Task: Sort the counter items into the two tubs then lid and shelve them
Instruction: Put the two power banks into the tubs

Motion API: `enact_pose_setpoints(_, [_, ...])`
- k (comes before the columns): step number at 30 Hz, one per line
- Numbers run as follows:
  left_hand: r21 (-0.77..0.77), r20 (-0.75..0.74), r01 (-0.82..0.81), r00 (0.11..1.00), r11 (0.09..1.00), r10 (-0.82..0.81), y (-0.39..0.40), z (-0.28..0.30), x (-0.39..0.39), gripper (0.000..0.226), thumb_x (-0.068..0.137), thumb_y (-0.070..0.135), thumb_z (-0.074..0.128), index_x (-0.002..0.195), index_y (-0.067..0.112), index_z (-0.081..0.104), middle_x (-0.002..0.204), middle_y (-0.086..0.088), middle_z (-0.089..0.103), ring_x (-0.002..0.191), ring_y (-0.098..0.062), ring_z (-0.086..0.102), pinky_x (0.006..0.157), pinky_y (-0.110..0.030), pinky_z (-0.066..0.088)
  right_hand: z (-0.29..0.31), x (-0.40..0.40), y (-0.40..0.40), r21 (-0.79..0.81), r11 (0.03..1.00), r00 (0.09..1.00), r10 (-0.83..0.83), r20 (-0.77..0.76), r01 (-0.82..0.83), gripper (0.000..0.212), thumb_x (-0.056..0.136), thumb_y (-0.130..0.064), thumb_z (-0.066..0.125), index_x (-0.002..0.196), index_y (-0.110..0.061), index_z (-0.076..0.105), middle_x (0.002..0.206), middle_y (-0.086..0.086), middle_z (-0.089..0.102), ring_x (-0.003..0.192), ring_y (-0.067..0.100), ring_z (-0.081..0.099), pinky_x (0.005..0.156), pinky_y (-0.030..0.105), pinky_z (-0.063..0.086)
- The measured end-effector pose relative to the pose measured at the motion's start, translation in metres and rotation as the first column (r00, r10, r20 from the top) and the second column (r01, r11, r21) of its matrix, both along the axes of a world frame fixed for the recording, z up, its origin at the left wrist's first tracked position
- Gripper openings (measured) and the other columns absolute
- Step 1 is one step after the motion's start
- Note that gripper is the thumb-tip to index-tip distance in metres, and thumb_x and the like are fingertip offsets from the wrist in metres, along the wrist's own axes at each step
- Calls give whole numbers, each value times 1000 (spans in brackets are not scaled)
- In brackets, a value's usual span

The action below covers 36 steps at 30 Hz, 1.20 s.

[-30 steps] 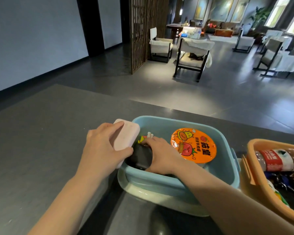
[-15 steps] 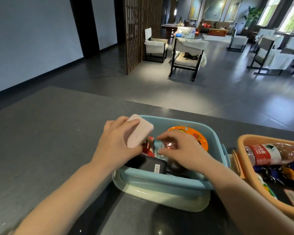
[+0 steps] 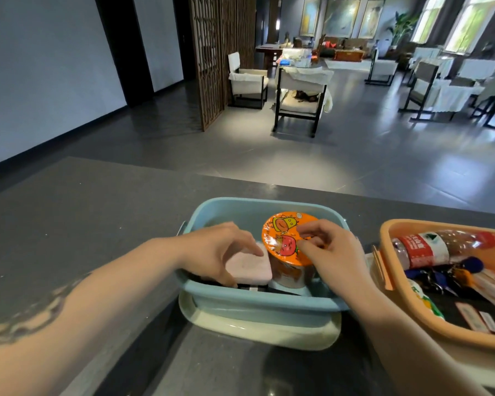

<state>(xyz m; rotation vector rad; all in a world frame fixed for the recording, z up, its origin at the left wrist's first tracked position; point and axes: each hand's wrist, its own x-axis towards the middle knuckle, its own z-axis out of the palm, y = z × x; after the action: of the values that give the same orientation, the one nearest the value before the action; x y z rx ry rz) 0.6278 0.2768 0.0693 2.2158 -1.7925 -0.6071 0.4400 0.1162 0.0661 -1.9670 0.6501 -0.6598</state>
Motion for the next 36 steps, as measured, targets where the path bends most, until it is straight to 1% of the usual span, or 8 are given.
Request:
enact_pose_setpoints(5, [-29, 58, 152, 987, 988, -150, -15, -7, -6, 77, 64, 35, 82, 133, 37, 47, 129, 14, 47, 114, -11, 39, 101, -31, 34, -4, 9, 3, 29, 999, 1000, -17, 6, 17, 24, 79, -7, 68, 92, -28, 69, 65, -8, 64, 69, 7, 63, 67, 22, 48])
enact_pose_setpoints(10, [-84, -222, 32, 974, 996, -50, -23, -15, -12, 60, 63, 26, 86, 118, 30, 62, 118, 19, 59, 111, 1, 51, 101, -27, 41, -9, 10, 5, 57, 998, 1000, -17, -22, 18, 24, 81, -10, 67, 98, -28, 68, 78, -3, 70, 79, 10, 66, 72, 28, 54])
enact_pose_setpoints(12, [-92, -226, 34, 973, 995, -54, -30, -21, -23, 52, 65, 23, 85, 113, 29, 65, 114, 19, 60, 109, 0, 53, 99, -29, 43, -10, 8, 5, 51, 999, 999, -10, -33, 12, 25, 81, -10, 67, 99, -28, 68, 84, -5, 71, 83, 7, 66, 75, 29, 55])
enact_pose_setpoints(19, [-124, -318, -83, 947, 989, 40, -17, -34, -21, 48, 71, 21, 81, 115, 30, 63, 114, 16, 59, 109, 2, 53, 99, -29, 44, -11, -7, 1, 29, 1000, 1000, -5, -15, 6, 22, 79, -14, 69, 88, -34, 68, 76, -9, 70, 69, -2, 64, 54, 6, 44])
enact_pose_setpoints(25, [-65, -410, -228, 894, 971, 182, -5, -29, -22, 37, 75, 15, 78, 109, 26, 67, 108, -6, 65, 100, -32, 62, 88, -46, 51, -15, -14, 6, -40, 999, 994, 30, -106, -35, 22, 79, -15, 67, 91, -34, 67, 75, -10, 67, 66, -1, 60, 62, 13, 47])
enact_pose_setpoints(29, [-96, -245, -264, 941, 960, 234, 1, -22, -23, 29, 77, 23, 75, 102, 37, 68, 94, 26, 63, 89, 9, 58, 73, -7, 44, -12, -10, 12, -158, 983, 977, 65, -204, -98, 23, 78, -20, 67, 97, -33, 66, 82, -20, 63, 69, -5, 58, 67, 18, 47])
enact_pose_setpoints(34, [-176, -213, -378, 916, 909, 340, 12, -20, -32, 17, 79, 27, 73, 94, 33, 70, 94, 12, 67, 84, -1, 62, 74, -18, 48, -10, -12, 18, -282, 944, 948, 79, -309, -171, 26, 82, -23, 66, 104, -35, 65, 71, -24, 52, 70, -5, 53, 63, 17, 42])
enact_pose_setpoints(36, [-228, -202, -393, 914, 891, 352, 15, -14, -38, 15, 80, 26, 73, 93, 31, 70, 93, 15, 66, 89, 4, 59, 78, -15, 43, -4, -17, 17, -292, 939, 945, 85, -316, -182, 26, 82, -25, 66, 104, -36, 65, 72, -25, 52, 71, -7, 52, 65, 18, 43])
